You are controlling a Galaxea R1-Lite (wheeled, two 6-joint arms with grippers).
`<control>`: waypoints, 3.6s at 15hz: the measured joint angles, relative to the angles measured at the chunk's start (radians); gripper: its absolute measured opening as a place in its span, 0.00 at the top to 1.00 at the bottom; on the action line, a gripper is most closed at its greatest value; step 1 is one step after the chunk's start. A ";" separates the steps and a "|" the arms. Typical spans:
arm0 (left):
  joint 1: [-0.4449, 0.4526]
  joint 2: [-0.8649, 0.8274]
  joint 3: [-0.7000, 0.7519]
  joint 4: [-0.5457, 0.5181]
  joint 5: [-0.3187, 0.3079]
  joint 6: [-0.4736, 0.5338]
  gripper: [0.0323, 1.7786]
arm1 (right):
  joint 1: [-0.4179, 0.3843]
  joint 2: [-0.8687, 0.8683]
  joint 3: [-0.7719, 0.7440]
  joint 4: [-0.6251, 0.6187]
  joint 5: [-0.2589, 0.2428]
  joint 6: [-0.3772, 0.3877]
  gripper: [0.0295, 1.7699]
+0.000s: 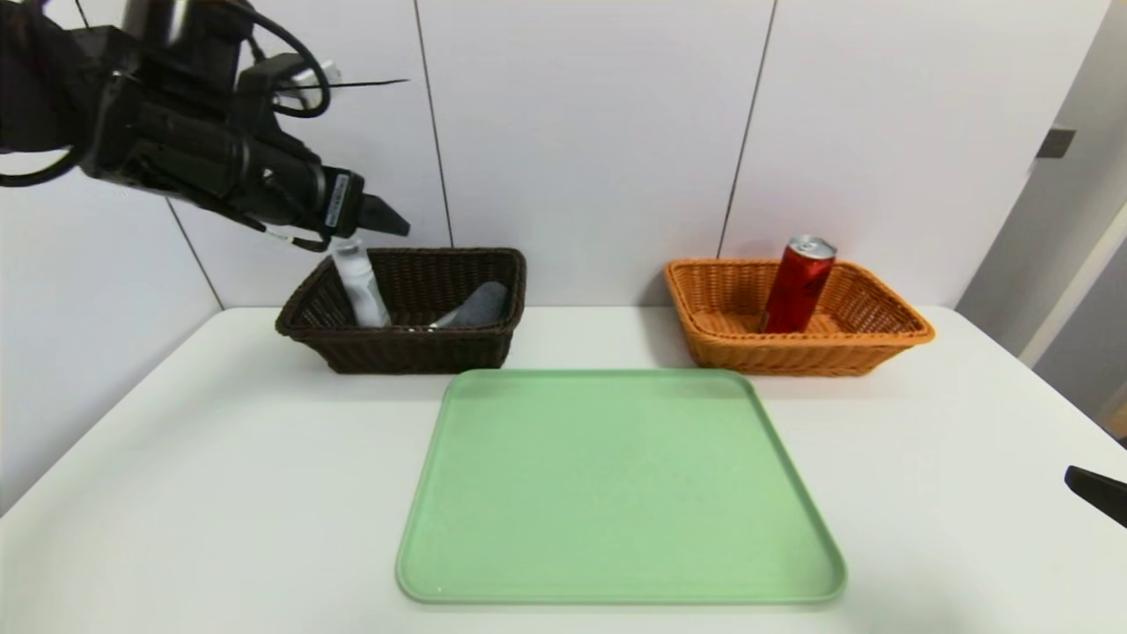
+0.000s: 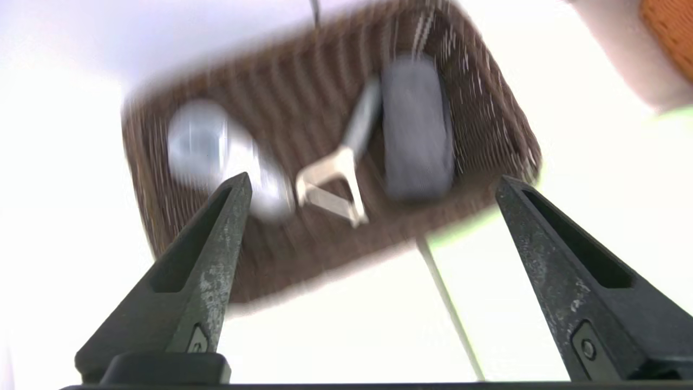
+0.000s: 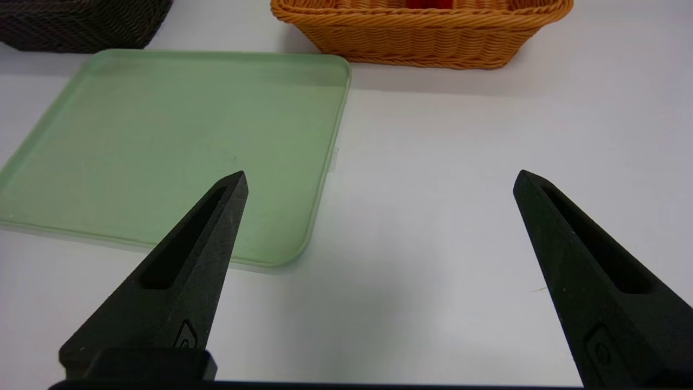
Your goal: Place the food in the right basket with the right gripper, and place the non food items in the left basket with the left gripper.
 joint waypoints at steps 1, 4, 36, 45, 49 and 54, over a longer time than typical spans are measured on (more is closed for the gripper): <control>0.001 -0.063 0.071 0.009 0.022 -0.038 0.09 | 0.001 -0.011 0.000 0.013 0.000 -0.013 0.04; 0.004 -0.278 0.297 0.019 0.089 -0.108 0.08 | 0.000 -0.056 -0.008 0.076 -0.003 -0.026 0.04; 0.217 -1.569 1.471 -0.100 0.193 -0.001 0.05 | -0.076 -0.713 0.103 0.356 -0.063 -0.187 0.04; 0.223 -1.669 1.770 -0.541 0.044 0.085 0.05 | -0.076 -0.741 0.450 -0.071 -0.074 -0.208 0.04; 0.221 -1.741 1.789 -0.542 0.020 0.059 0.05 | -0.076 -0.741 0.565 -0.160 -0.081 -0.197 0.04; 0.221 -1.765 1.791 -0.539 0.034 0.022 0.05 | -0.076 -0.741 0.576 -0.140 -0.091 -0.129 0.04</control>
